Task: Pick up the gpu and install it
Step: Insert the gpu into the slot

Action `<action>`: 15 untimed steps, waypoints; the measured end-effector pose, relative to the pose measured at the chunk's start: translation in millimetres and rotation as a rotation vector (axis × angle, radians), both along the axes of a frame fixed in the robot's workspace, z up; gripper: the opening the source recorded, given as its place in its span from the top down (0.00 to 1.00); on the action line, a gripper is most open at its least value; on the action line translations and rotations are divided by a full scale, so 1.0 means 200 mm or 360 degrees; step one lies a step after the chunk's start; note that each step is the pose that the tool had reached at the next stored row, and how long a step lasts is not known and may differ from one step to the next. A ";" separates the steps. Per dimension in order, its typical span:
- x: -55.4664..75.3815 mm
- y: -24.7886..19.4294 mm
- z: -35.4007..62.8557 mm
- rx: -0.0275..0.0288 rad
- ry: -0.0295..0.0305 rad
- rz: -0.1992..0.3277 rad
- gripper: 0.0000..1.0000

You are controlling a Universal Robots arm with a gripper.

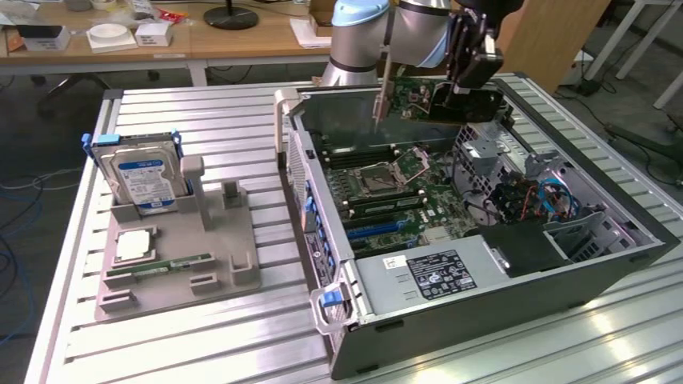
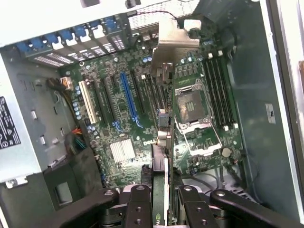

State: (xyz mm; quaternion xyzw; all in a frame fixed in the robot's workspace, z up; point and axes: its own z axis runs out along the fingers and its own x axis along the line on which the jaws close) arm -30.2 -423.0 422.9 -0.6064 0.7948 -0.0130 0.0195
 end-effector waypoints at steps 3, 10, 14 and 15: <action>0.00 0.000 0.000 -0.00001 0.00000 0.0056 0.74; 0.00 0.000 0.000 -0.00001 0.00000 0.0188 0.74; 0.00 0.000 0.000 0.00000 -0.00001 0.0275 0.74; 0.00 0.000 0.000 0.00000 -0.00001 0.0297 0.74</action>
